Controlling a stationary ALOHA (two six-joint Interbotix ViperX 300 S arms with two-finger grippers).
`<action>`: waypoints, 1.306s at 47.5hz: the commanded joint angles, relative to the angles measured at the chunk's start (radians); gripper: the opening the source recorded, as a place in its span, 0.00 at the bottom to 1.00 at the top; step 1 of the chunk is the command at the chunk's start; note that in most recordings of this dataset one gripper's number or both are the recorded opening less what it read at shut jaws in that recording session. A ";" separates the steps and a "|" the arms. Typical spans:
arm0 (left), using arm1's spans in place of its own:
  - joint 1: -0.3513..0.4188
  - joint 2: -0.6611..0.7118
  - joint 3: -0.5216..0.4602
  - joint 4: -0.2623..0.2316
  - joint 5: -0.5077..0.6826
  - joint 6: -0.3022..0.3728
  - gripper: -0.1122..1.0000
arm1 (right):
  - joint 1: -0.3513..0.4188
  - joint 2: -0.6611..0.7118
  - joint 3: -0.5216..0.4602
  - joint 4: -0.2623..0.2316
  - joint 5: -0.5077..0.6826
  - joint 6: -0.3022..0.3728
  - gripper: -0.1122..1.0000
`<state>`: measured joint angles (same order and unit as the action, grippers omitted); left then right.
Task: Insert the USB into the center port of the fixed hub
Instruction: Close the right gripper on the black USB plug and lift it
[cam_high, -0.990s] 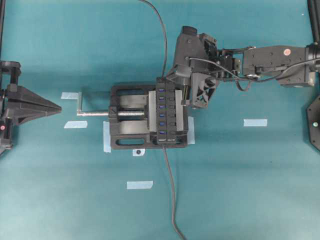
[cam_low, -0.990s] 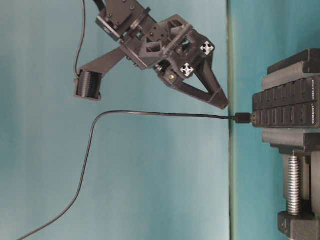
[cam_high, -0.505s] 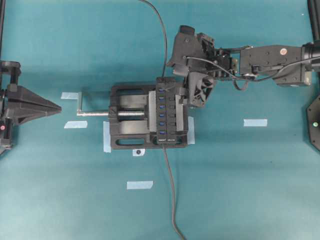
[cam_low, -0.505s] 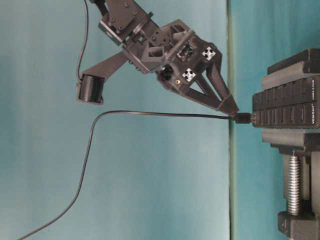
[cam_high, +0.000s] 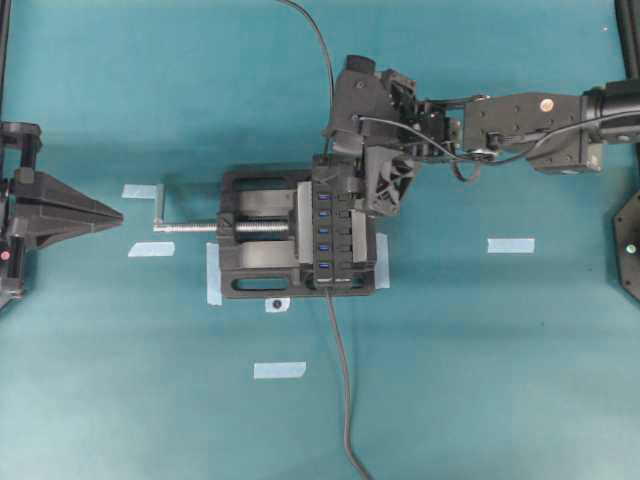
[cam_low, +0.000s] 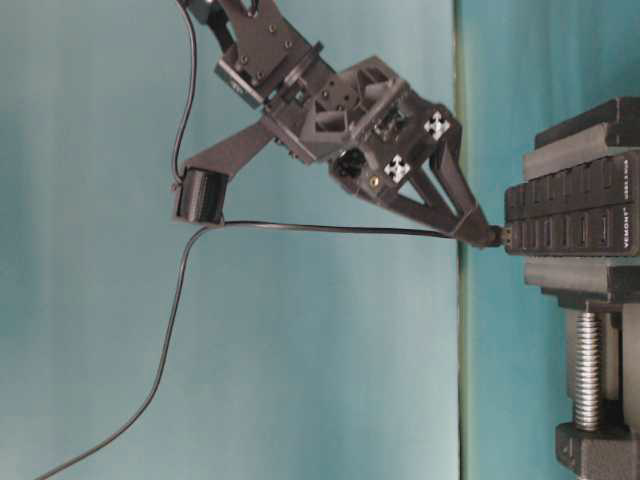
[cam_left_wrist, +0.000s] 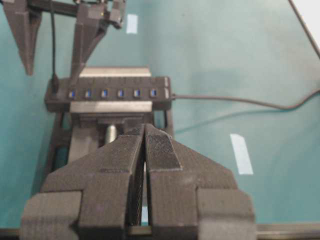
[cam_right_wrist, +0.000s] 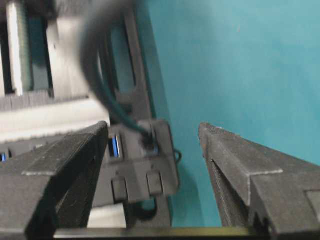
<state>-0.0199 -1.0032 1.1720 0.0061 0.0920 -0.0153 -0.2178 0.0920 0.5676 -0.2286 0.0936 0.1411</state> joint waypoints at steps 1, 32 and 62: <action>-0.002 0.005 -0.023 0.003 -0.003 -0.002 0.10 | -0.002 -0.008 -0.025 0.000 -0.009 -0.005 0.77; -0.002 -0.005 -0.021 0.002 -0.003 -0.003 0.10 | 0.000 -0.002 -0.025 0.000 -0.008 -0.003 0.53; 0.000 -0.005 -0.021 0.002 -0.003 -0.003 0.10 | 0.012 -0.006 -0.025 0.000 0.000 -0.002 0.19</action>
<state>-0.0199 -1.0140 1.1720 0.0061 0.0936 -0.0169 -0.2086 0.1043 0.5645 -0.2286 0.0966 0.1411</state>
